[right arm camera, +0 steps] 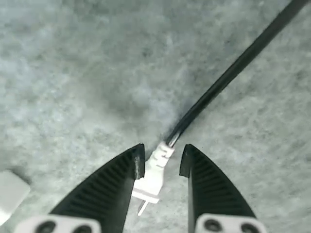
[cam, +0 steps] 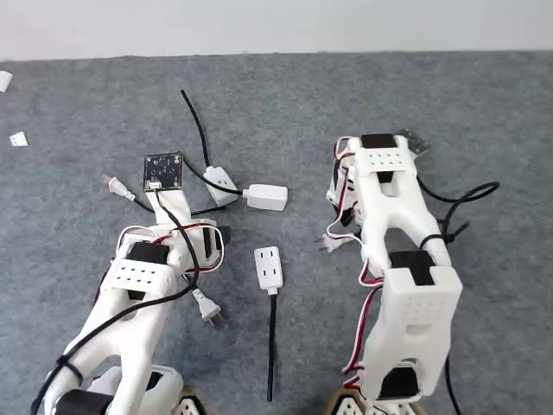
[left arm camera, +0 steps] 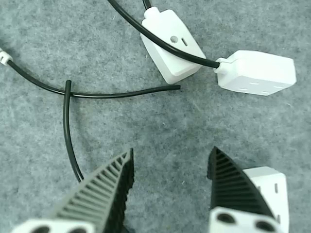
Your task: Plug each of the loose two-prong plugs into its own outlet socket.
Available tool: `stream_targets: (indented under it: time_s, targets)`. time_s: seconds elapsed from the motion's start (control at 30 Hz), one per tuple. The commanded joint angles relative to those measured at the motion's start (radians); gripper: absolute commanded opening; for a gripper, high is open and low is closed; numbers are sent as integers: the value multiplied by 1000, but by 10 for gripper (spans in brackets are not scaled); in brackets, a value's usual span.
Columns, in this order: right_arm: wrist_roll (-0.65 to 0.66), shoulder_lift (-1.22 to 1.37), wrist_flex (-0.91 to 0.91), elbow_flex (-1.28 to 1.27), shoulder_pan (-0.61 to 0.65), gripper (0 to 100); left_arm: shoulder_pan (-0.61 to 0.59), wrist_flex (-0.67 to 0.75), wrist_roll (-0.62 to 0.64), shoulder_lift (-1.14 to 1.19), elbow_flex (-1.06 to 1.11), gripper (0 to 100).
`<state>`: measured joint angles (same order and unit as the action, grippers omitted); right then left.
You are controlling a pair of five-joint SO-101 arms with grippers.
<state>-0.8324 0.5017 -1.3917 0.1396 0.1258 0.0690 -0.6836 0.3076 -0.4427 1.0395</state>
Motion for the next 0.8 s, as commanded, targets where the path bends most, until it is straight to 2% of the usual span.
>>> stream_targets:
  time_s: [0.0,0.53,0.7,0.77]
  targets:
    - [-15,-10,-18,64,16,141,9,3,-12,-5,-12,238]
    - [-18,96,41,66,16,138,6,3,-12,-5,-13,238]
    - [-18,105,41,78,12,0,5,3,-12,-5,-13,238]
    - [-18,105,33,78,13,18,3,3,-12,-5,-13,238]
